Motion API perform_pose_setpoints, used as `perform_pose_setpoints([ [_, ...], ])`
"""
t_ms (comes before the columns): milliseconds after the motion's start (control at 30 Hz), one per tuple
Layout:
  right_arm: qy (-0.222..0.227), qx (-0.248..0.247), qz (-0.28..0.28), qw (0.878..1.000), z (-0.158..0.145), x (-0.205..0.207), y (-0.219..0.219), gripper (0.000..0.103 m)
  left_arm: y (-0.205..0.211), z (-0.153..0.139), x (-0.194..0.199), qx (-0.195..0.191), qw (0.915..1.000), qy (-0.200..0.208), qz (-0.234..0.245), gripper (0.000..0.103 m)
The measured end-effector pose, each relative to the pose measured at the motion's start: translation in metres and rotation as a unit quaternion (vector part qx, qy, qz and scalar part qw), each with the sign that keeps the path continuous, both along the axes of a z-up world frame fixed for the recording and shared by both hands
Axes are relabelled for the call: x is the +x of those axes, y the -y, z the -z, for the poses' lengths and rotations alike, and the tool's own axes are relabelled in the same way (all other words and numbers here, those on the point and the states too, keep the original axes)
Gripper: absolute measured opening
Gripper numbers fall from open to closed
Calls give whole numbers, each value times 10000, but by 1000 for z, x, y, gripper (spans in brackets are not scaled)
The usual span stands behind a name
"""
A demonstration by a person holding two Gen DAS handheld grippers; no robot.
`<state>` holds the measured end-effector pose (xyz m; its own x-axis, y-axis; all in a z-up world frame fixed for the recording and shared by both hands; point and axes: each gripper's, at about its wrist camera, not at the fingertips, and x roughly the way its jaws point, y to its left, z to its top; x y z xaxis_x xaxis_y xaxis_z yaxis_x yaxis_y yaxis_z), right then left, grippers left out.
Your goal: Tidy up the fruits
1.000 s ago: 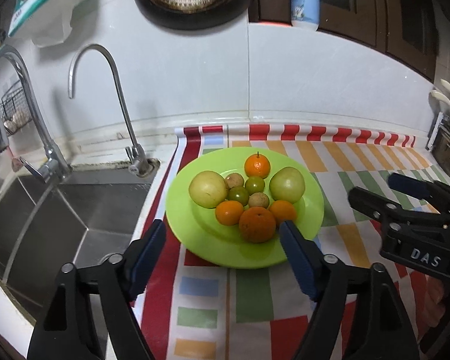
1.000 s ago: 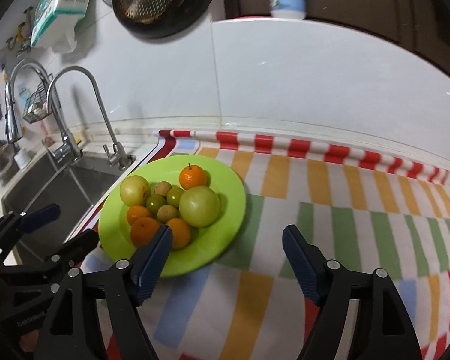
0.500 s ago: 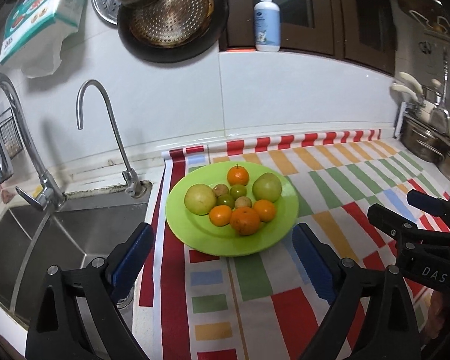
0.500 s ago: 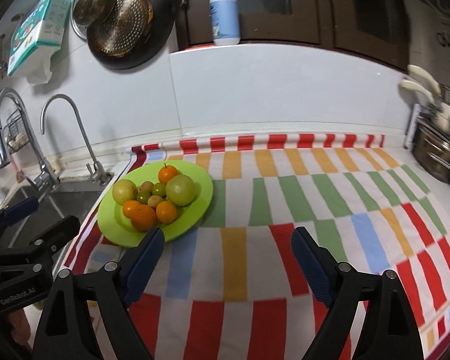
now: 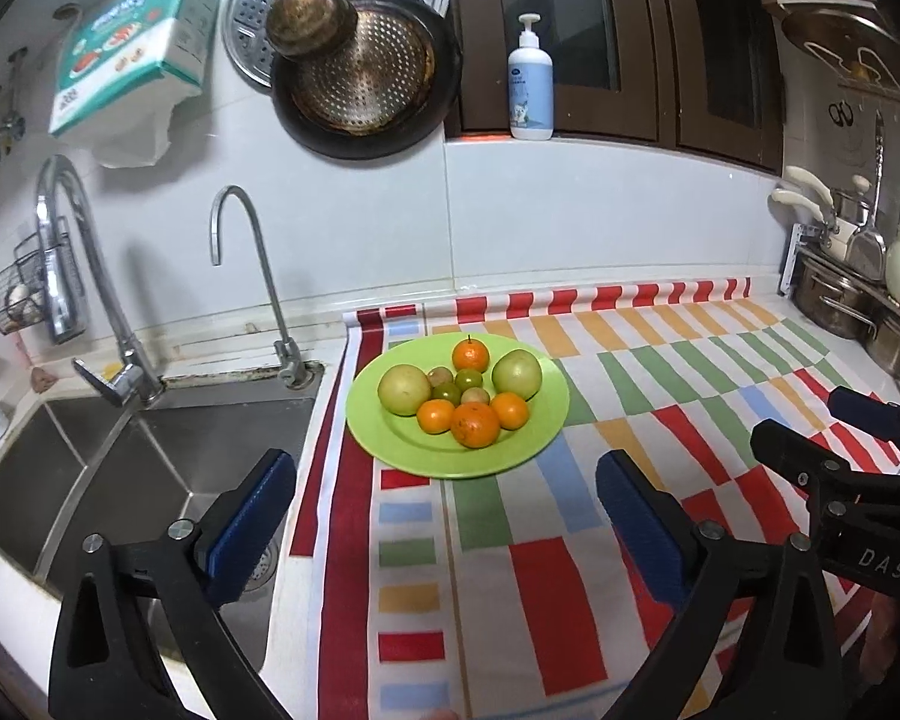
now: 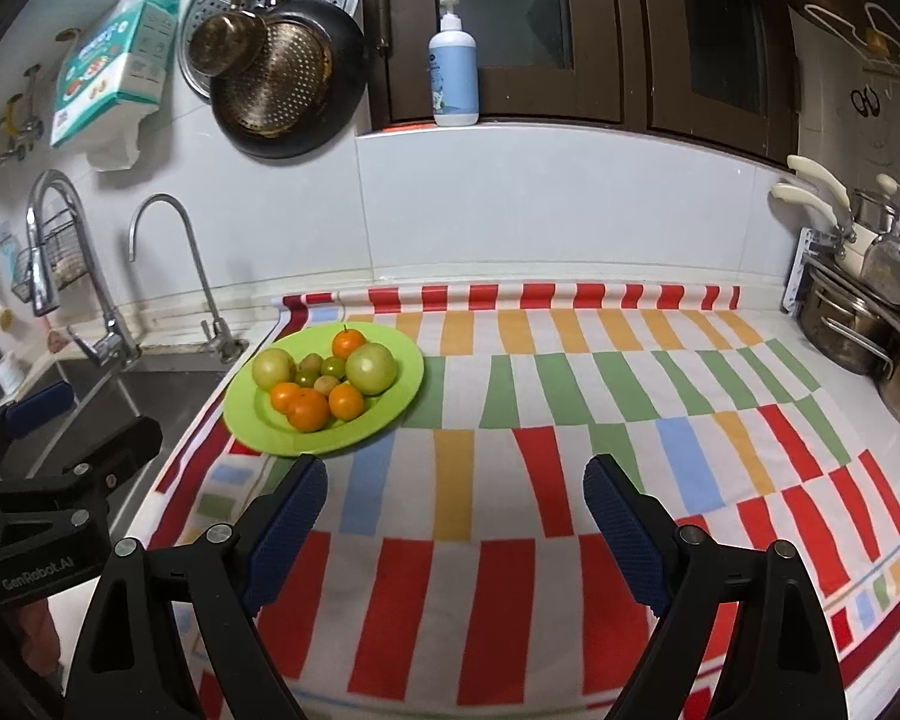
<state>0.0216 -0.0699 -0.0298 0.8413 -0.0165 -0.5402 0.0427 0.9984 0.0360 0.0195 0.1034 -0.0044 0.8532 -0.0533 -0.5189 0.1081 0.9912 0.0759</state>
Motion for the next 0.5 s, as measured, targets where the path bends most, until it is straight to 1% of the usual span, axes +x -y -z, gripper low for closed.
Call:
perform_pose_setpoints([
  [300,100,89,-124,9998,-10,-42,11,88,10,-13,-44,-89,9998,103,-117,103],
  [500,177,106,-141,9997,-16,-67,18,88,19,-21,-69,-65,9997,209,-141,103],
])
